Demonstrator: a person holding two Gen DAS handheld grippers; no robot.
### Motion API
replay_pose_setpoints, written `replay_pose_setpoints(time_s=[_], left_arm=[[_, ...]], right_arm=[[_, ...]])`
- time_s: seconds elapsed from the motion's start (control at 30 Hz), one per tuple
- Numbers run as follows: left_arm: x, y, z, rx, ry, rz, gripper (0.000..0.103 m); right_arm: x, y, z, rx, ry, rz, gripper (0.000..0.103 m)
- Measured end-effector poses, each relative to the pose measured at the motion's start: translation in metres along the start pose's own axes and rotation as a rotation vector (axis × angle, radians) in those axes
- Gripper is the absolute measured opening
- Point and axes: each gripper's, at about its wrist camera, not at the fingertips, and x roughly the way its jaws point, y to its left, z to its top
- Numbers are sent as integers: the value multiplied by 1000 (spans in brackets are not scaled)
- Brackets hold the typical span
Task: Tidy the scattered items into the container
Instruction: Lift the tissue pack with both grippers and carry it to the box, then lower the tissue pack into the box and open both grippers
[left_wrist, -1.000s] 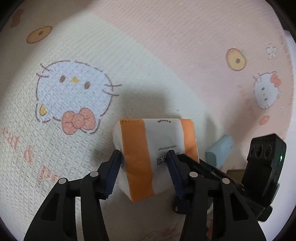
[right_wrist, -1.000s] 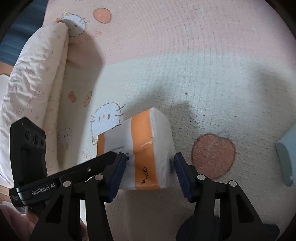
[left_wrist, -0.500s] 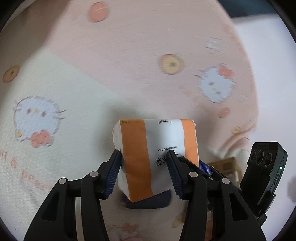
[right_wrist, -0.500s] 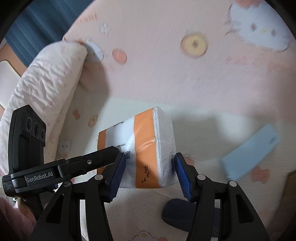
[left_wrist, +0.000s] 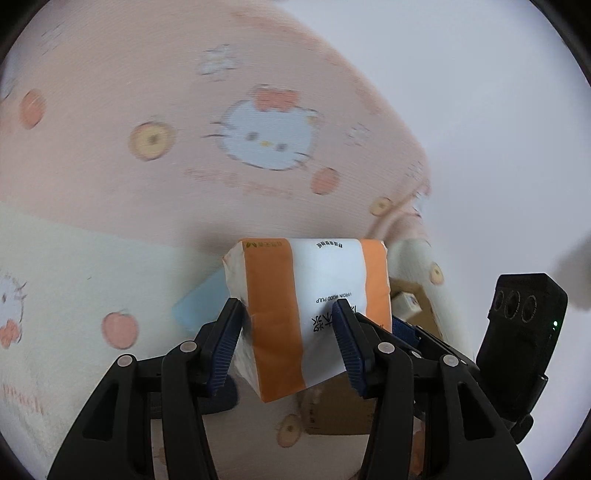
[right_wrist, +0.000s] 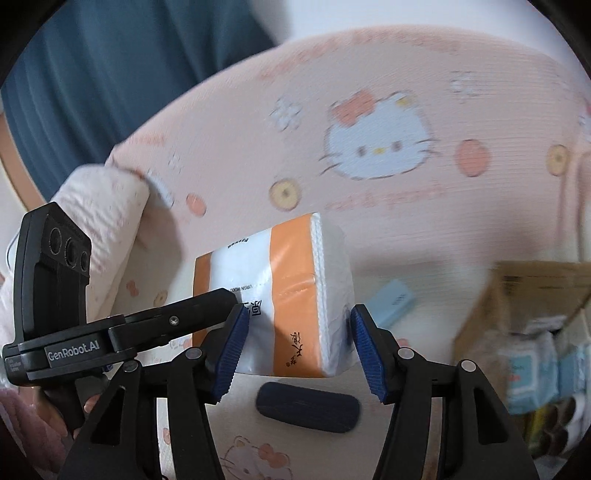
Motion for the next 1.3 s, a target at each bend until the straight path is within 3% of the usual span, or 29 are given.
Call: replay_pose_setpoints(time_s=[0.47,0.67,1.0,1.3], left_arm=[[69,-132,-29,196,154,-96,54],[102,-174,-43,287,235,-90,54],[163,-192,-69,203,546,-17,54],[189,-180,-81,144,757,47,54]], right_arm=[[-112,-101,-41,175,-64,-124,56],[-139,-150,-54,295,-63,-113,56],[-138,-219,-70,477,134,-73,56],[-121,-225,-68,417,317,-105,56]])
